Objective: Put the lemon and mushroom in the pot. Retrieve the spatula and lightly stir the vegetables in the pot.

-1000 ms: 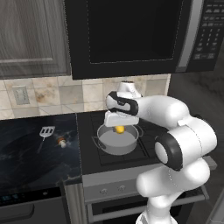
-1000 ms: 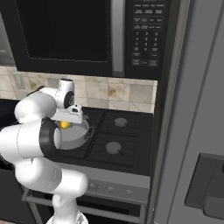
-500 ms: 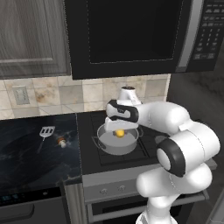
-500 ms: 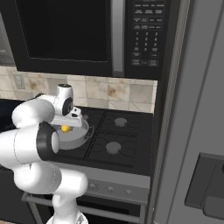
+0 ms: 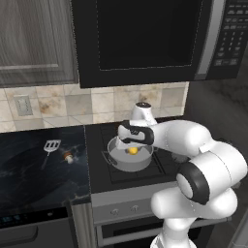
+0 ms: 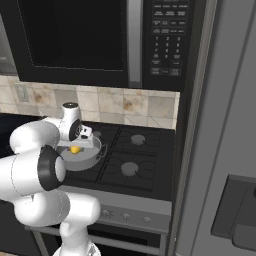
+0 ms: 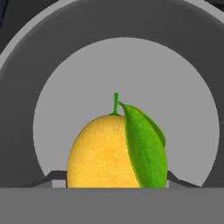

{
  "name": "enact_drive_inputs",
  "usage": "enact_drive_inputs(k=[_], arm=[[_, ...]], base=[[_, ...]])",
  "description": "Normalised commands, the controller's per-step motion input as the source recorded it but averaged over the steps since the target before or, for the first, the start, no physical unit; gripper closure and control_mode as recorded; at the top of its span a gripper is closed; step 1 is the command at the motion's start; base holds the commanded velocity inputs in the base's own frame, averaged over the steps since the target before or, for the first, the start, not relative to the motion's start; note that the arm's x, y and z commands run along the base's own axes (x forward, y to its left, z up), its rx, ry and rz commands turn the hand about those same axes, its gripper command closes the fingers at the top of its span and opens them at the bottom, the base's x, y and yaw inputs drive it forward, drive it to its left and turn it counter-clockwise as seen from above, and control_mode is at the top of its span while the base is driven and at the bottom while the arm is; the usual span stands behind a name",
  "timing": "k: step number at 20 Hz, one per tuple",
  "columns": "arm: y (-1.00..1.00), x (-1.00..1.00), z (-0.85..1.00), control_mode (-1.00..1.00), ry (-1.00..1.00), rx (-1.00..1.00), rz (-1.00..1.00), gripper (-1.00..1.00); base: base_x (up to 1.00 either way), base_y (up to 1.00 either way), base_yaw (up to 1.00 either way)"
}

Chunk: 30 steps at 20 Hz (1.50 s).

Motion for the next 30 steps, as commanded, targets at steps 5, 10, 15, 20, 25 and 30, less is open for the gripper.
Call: enact_drive_inputs(k=[5,10,15,20,25,30], arm=[[0.0,0.08,0.0,-1.0,-0.14,-0.04,0.0,1.0],[0.0,0.01,0.0,-1.0,-0.13,-0.01,0.0,1.0],[0.0,0.0,0.0,-1.0,-0.09,0.0,0.0,1.0],[0.0,0.0,-0.05,-1.0,-0.02,0.0,0.0,1.0],[0.0,0.0,0.0,-1.0,0.0,0.0,0.0,-1.0],[0.0,0.0,0.0,-1.0,0.0,0.0,0.0,-1.0]], base=[[0.0,0.0,0.0],[0.0,0.0,0.0],[0.0,0.0,0.0],[0.0,0.0,0.0],[0.0,0.0,0.0],[0.0,0.0,0.0]])
